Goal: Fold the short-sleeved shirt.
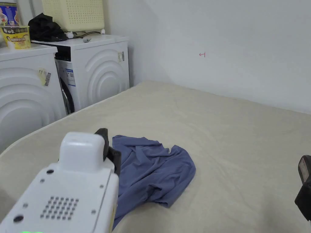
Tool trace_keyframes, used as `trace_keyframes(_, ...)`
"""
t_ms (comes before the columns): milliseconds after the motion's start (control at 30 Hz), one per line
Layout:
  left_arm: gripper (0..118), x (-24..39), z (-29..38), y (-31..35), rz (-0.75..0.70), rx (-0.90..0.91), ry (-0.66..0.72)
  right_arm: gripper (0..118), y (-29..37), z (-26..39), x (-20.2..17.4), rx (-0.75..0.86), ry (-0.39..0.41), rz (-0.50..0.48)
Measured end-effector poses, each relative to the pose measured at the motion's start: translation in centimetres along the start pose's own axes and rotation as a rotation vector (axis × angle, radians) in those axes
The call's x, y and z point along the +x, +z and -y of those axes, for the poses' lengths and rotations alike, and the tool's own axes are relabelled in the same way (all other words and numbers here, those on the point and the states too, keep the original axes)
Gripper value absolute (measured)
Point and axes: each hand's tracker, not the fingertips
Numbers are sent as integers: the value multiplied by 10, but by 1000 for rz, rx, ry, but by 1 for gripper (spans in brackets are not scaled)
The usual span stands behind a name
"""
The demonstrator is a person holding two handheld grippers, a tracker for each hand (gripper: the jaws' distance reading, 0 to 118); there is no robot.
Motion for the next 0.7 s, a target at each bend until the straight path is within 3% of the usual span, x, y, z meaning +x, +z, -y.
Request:
trace_keyframes(100, 0, -7, -28, -70, 231, -350, -7, 0, -1, -2, 8, -73, -44, -57)
trace_keyframes(200, 0, -6, -10, -160, 454, -807, -9, 0, -4, -1, 13, -109, -19, -65)
trace_keyframes(233, 0, -1, 2, -183, 509, -842, -13, 0, -5, 1, 14, -117, -11, -63)
trace_keyframes(367, 0, 18, 63, -245, 387, -1010, -134, 0, -8, 11, 17, -165, 0, -64)
trace_keyframes(433, 4, 25, 86, -262, 414, -1049, -139, 0, -9, 17, 19, -197, 11, -64)
trace_keyframes(500, 93, 29, 103, -274, 423, -1082, -110, 0, -12, 22, 20, -228, 28, -68)
trace_keyframes(533, 118, 30, 111, -278, 416, -1091, -74, 0, -14, 25, 21, -244, 35, -69)
trace_keyframes(633, 115, 32, 130, -295, 426, -1056, -2, 0, -19, 31, 21, -292, 46, -91)
trace_keyframes(700, 115, 35, 144, -309, 384, -1080, -54, 0, -22, 34, 22, -312, 45, -110)
